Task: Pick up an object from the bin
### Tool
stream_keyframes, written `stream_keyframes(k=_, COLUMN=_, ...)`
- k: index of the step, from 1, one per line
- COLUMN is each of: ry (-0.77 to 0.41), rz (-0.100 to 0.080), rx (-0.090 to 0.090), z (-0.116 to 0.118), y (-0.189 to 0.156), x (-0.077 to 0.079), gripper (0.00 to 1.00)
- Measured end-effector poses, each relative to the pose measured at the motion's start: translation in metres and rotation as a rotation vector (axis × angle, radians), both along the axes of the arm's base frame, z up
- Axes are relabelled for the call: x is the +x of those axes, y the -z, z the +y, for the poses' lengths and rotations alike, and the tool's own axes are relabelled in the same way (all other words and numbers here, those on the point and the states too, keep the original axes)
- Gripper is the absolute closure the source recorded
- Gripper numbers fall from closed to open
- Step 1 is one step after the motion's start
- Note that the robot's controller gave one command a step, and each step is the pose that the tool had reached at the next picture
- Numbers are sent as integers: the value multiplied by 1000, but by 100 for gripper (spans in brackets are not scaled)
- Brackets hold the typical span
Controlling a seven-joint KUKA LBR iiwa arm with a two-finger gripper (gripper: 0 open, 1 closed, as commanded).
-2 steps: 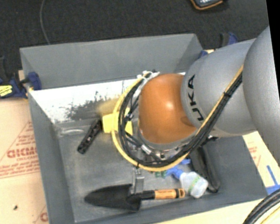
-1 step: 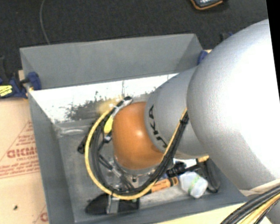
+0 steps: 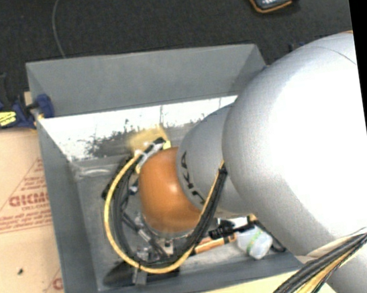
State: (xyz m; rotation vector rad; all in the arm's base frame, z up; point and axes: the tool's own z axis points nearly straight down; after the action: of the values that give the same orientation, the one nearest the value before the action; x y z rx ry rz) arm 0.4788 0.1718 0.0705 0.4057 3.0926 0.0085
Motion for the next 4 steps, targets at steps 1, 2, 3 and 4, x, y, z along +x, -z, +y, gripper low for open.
stream_keyframes(k=1, ry=-8, rz=9, rx=1, z=1, y=0, x=-2, gripper=100)
stream_keyframes(k=2, ry=-8, rz=9, rx=1, z=1, y=0, x=-2, gripper=100)
stream_keyframes(k=3, ry=-8, rz=20, rx=-2, z=0, y=-17, x=-5, gripper=100)
stream_keyframes(k=4, ry=-10, rz=15, rx=0, z=0, y=-59, x=-3, gripper=100)
